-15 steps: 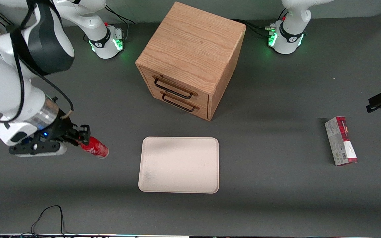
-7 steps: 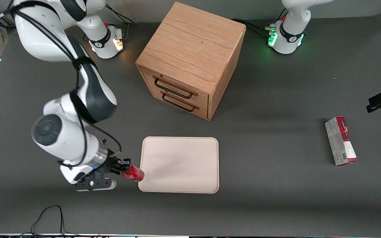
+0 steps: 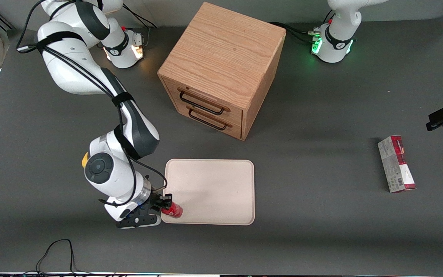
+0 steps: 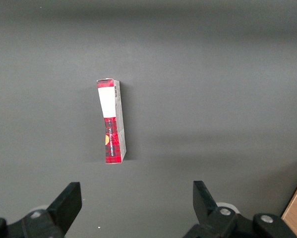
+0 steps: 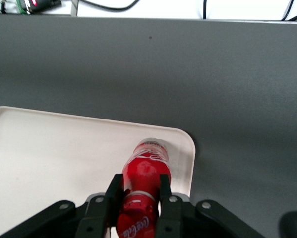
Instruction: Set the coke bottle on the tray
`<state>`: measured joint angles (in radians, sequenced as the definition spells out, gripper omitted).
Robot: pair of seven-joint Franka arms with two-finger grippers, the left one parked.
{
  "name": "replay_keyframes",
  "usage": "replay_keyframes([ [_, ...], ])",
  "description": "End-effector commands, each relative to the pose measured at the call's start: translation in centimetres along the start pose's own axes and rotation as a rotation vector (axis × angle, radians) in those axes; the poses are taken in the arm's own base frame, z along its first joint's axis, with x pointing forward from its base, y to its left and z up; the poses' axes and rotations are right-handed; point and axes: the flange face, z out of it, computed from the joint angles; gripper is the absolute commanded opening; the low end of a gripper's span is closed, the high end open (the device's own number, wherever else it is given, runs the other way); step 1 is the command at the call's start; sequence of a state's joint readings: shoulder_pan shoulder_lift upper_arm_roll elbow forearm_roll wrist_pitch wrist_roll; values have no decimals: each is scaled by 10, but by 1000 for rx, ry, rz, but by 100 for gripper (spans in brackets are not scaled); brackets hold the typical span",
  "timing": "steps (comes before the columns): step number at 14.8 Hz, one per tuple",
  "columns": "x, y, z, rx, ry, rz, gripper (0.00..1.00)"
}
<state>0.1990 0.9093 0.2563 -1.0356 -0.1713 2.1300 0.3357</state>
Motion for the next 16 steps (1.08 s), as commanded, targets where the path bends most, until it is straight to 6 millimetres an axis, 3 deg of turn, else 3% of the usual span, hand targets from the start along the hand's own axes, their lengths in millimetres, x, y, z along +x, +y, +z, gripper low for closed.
replay_keyframes([
  [1,1,-2,-7,-19,27,-2,77],
  [2,-2,-4,-3,-39,30,-19,96],
  [6,5,-8,-13,-23,100,58,100],
  [9,10,-3,-75,-47,129,50,100],
  [13,-22,56,-148,-129,23,-2,100],
  [16,-54,120,-201,-105,-61,-27,100],
])
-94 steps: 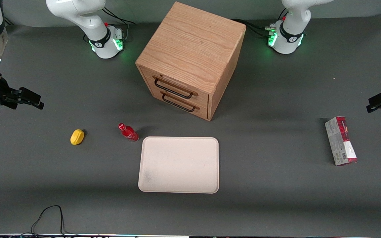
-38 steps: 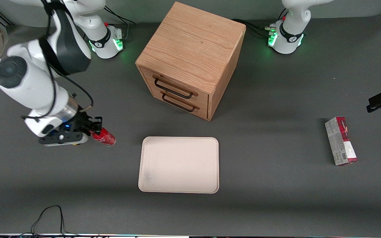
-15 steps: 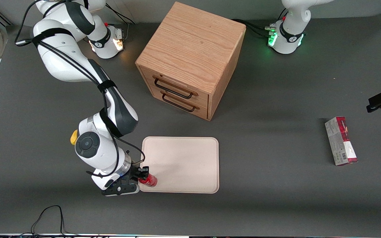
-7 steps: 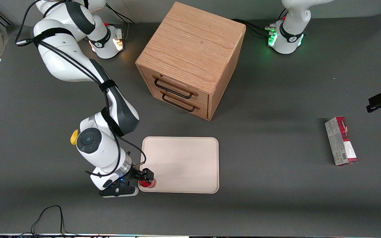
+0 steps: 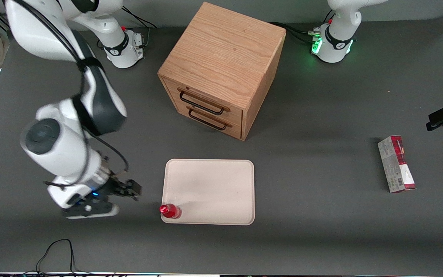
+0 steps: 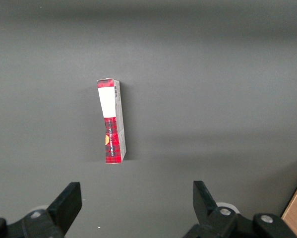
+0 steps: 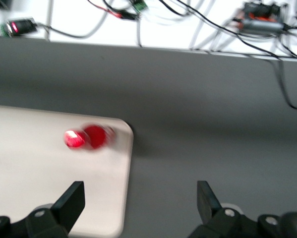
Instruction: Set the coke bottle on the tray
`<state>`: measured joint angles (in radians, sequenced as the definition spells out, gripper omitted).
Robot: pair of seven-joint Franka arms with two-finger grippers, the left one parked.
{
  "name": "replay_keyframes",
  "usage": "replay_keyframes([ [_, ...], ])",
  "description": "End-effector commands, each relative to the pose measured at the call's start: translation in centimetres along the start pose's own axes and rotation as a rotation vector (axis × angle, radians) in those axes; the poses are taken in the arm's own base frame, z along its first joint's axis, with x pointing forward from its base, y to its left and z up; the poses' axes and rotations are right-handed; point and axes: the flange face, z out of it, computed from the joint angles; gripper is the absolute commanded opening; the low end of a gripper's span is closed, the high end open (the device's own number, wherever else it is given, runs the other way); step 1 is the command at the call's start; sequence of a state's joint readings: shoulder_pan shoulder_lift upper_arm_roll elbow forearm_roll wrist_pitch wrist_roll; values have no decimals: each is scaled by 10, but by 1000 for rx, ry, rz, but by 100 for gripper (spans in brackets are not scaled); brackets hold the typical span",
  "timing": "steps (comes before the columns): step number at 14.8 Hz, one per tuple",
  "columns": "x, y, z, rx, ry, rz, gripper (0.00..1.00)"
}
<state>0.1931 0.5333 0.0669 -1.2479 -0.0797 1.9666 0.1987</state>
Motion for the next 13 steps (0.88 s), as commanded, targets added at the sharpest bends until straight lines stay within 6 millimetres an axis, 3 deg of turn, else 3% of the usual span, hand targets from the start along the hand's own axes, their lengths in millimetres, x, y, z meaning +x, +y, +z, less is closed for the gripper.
replay_keyframes([
  [1,-52,59,-45,-3,-102,-29,100],
  [6,-110,152,-117,45,-141,57,100],
  [8,-124,174,-129,48,-134,95,100],
  [13,-126,177,-133,49,-134,109,100],
])
